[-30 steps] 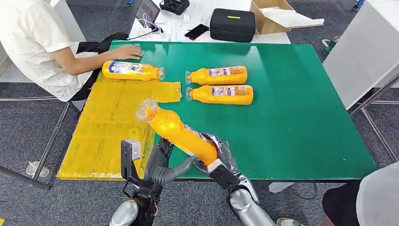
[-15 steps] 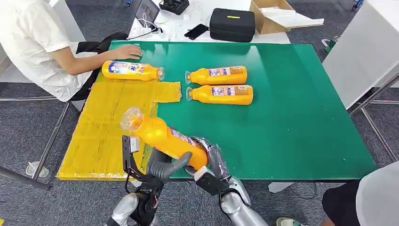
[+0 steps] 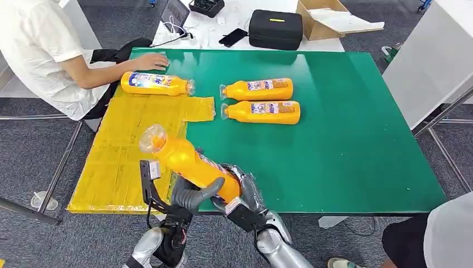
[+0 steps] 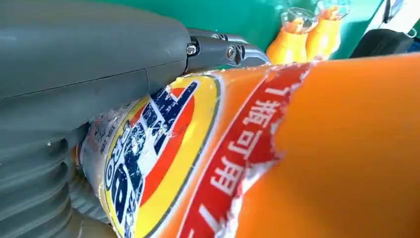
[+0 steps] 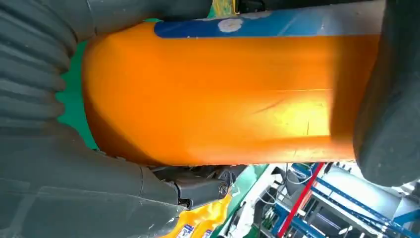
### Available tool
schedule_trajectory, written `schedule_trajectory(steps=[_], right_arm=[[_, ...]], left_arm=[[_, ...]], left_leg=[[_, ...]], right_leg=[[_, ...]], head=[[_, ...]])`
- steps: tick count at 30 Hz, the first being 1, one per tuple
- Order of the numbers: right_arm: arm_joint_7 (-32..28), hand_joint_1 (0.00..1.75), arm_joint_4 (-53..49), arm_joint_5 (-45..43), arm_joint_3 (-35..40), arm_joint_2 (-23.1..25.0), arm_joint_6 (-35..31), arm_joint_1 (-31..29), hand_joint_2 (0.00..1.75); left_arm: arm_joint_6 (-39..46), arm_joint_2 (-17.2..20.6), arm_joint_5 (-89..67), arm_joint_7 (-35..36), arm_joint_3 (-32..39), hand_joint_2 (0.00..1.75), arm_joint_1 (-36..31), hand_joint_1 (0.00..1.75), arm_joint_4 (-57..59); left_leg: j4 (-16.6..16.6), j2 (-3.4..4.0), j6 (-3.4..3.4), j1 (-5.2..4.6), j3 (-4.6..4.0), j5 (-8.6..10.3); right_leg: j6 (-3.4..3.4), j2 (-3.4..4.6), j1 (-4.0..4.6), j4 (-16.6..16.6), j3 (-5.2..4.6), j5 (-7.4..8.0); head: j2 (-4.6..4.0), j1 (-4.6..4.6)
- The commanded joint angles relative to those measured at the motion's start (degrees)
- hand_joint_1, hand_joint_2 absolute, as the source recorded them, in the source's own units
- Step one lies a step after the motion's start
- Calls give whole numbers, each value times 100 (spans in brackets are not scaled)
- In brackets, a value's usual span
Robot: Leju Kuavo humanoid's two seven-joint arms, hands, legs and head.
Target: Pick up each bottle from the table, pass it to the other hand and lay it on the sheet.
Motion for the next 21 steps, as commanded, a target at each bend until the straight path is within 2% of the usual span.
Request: schedule_trajectory(steps=[1, 2, 3, 4, 5, 7, 15, 18, 21], right_arm=[[-62, 166, 544, -48, 380, 37, 140, -68, 175], [-62, 155, 544, -48, 380, 37, 140, -68, 175], [-78, 134, 584, -81, 376, 56, 130, -66, 175], [-81, 9, 601, -98, 377, 65, 134, -65, 175], [-69, 0, 647, -111, 399, 76, 167, -74, 175], [-52, 0, 726, -118, 422, 100, 190, -93, 175], [-76, 0, 771, -144, 432, 142, 203, -80, 175], [-76, 0, 771, -144, 432, 142, 203, -80, 175], [-71, 0, 812, -152, 457, 133, 256, -102, 175]], left_arm=[[150, -6, 179, -187, 294, 175, -188, 175, -354], [150, -6, 179, -187, 294, 175, -188, 175, -354], [207, 5, 179, -204, 317, 175, -161, 175, -454], [252, 6, 163, -219, 317, 175, -155, 175, -483], [303, 14, 147, -217, 317, 175, -149, 175, -522], [470, 21, 92, -343, 421, 175, -193, 175, -558], [489, 46, 126, -364, 518, 175, -183, 175, -655], [489, 46, 126, -364, 518, 175, -183, 175, -655], [487, 48, 124, -374, 527, 175, -163, 175, -707]], left_leg=[[-1, 0, 3, 0, 15, -4], [0, -2, 3, 1, 17, -4], [-1, -1, 3, 3, 27, -7], [-2, -2, 1, 2, 15, -3], [-3, 0, 4, 2, 43, -12], [-2, -2, 1, 3, 13, -2], [-4, -2, 6, 0, 32, -6], [-4, 1, 3, -2, 15, -2], [-3, 7, 7, 0, 51, -15]], right_leg=[[-8, -7, 3, 0, 16, -4], [-9, -9, 4, -1, 19, -5], [-13, -10, 7, -2, 30, -8], [-9, -9, 5, -3, 16, -4], [-17, -13, 7, -2, 44, -14], [-8, -8, 6, -3, 14, -4], [-11, -13, 5, -5, 34, -8], [-7, -5, 0, -3, 15, -3], [-18, -8, 6, -2, 51, -15]], head=[[0, 0], [0, 0], [0, -2], [0, -2], [0, -2], [0, -2], [2, -2], [0, -2], [0, 0]])
